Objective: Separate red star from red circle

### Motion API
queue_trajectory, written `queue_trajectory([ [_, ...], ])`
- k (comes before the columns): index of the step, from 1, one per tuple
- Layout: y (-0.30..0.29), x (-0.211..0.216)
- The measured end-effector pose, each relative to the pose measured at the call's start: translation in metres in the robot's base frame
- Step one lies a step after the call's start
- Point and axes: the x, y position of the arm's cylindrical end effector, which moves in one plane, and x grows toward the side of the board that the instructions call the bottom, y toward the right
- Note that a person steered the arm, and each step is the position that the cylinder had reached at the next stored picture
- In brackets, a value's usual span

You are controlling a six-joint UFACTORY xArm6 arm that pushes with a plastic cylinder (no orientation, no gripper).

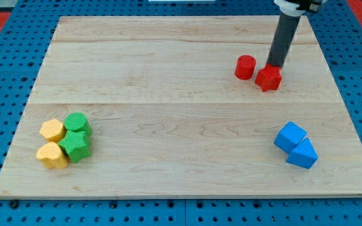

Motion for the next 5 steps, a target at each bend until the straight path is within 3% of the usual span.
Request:
queue_trajectory([
  [1,0.000,0.025],
  [2,0.000,0.001],
  [4,0.000,0.060],
  [5,0.001,0.031],
])
